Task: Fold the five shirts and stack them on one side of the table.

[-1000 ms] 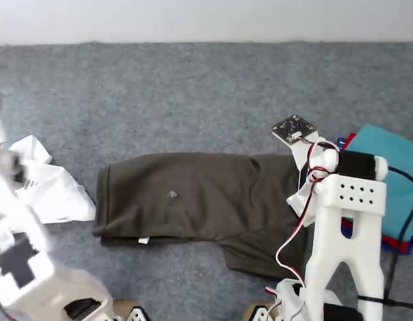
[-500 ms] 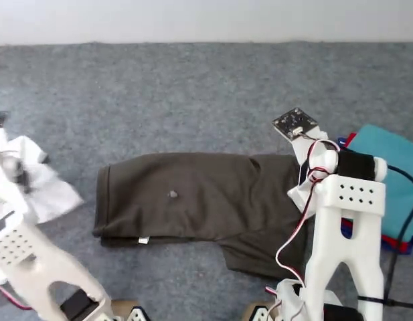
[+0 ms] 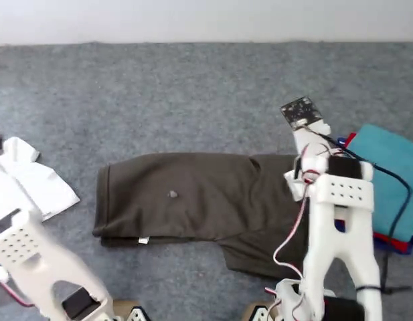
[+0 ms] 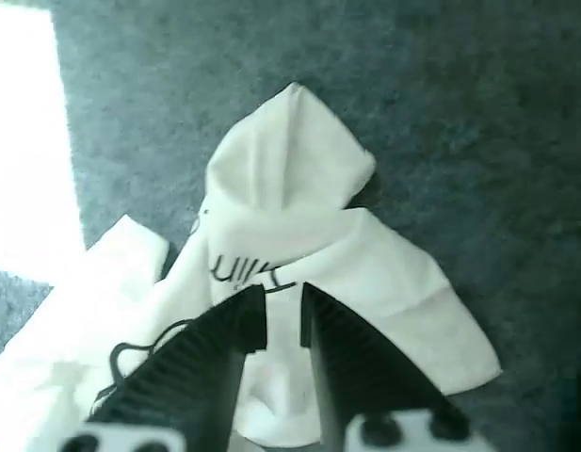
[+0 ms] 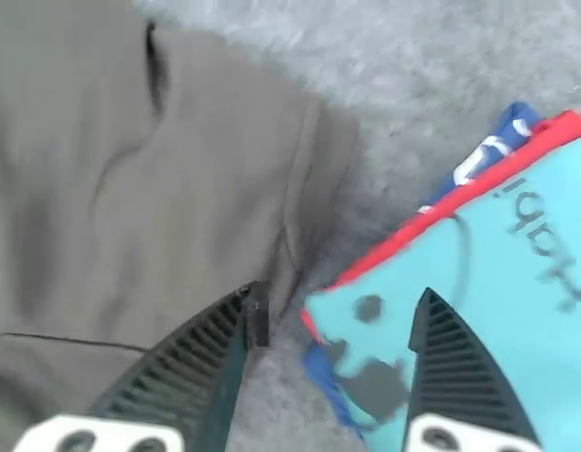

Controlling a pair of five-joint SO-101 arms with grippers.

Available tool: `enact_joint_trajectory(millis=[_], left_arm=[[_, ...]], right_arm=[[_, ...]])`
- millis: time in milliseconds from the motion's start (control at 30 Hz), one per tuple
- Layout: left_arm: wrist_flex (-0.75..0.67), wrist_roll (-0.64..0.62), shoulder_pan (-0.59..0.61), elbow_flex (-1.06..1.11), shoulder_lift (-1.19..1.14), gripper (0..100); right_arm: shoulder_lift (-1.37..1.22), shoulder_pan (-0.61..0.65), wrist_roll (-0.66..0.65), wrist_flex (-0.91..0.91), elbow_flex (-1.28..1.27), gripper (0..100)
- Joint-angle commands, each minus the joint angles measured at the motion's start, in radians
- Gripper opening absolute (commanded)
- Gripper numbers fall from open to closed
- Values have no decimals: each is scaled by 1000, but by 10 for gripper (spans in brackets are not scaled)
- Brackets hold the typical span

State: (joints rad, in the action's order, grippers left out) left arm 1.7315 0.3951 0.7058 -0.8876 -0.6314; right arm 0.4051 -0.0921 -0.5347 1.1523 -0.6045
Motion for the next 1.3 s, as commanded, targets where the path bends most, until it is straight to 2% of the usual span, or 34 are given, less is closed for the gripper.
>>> enact_joint_trajectory(millis=[0,133,233,367,500,733,833,967,1100,1267], left_arm=[[21,-12,-135,122,132,69],[18,-48,-308,298,183,69],[-12,-80,-422,381,186,69],[-87,-84,-523,484,184,69],[-149,-83,-589,615,183,69],[-313,-69,-588,892,183,69],[-347,-40,-535,952,184,69],[-342,-35,-462,951,195,69],[-302,-35,-462,926,215,69],[-250,-41,-470,865,356,69]], right_arm=[[-65,56,23,-27,0,252],[-148,97,31,-82,34,236],[-237,99,58,-136,114,154],[-414,93,63,-150,258,61],[-596,93,64,-148,396,41],[-832,45,64,-45,647,39],[-915,-5,63,7,744,39],[-986,-36,61,94,848,39],[-987,-22,60,159,919,39],[-952,30,60,263,990,39]])
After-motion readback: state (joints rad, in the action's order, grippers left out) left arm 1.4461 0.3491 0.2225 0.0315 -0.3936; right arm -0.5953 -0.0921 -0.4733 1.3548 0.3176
